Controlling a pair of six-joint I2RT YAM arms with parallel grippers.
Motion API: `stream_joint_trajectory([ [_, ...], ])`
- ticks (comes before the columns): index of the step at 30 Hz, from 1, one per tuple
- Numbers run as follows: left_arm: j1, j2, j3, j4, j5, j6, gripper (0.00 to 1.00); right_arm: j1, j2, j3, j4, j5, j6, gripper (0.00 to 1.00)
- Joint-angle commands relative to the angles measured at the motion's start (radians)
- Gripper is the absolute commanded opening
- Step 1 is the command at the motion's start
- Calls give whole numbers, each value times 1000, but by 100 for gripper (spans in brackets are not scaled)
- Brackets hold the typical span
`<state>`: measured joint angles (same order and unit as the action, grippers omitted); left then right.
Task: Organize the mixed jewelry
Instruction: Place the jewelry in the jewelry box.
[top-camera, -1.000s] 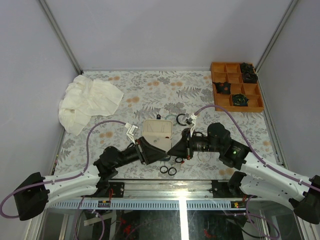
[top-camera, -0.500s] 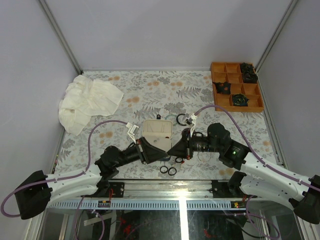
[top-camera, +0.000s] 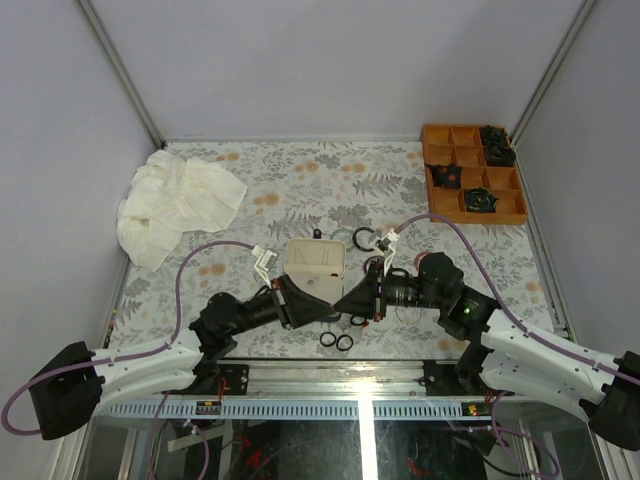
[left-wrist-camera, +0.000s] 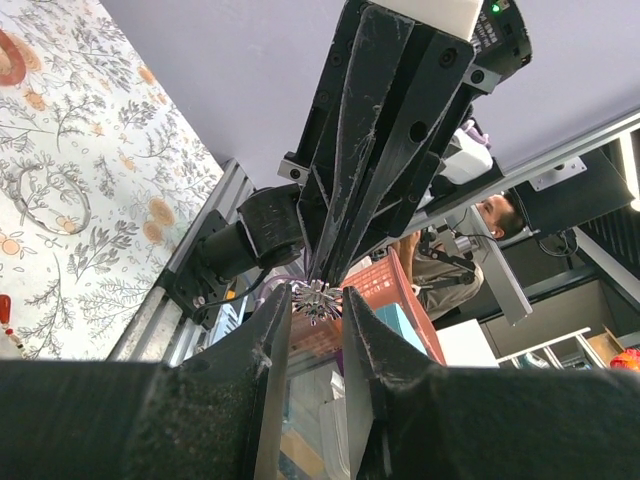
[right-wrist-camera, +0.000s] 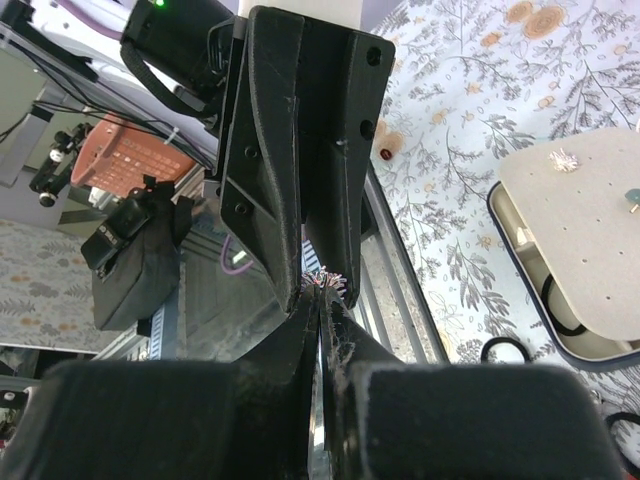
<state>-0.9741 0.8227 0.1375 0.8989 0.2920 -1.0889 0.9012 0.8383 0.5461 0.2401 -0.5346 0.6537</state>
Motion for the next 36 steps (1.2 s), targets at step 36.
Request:
stream_joint_trajectory([
  [36, 15, -51, 83, 48, 38, 6, 3, -5, -88, -34, 114, 26, 92, 37],
])
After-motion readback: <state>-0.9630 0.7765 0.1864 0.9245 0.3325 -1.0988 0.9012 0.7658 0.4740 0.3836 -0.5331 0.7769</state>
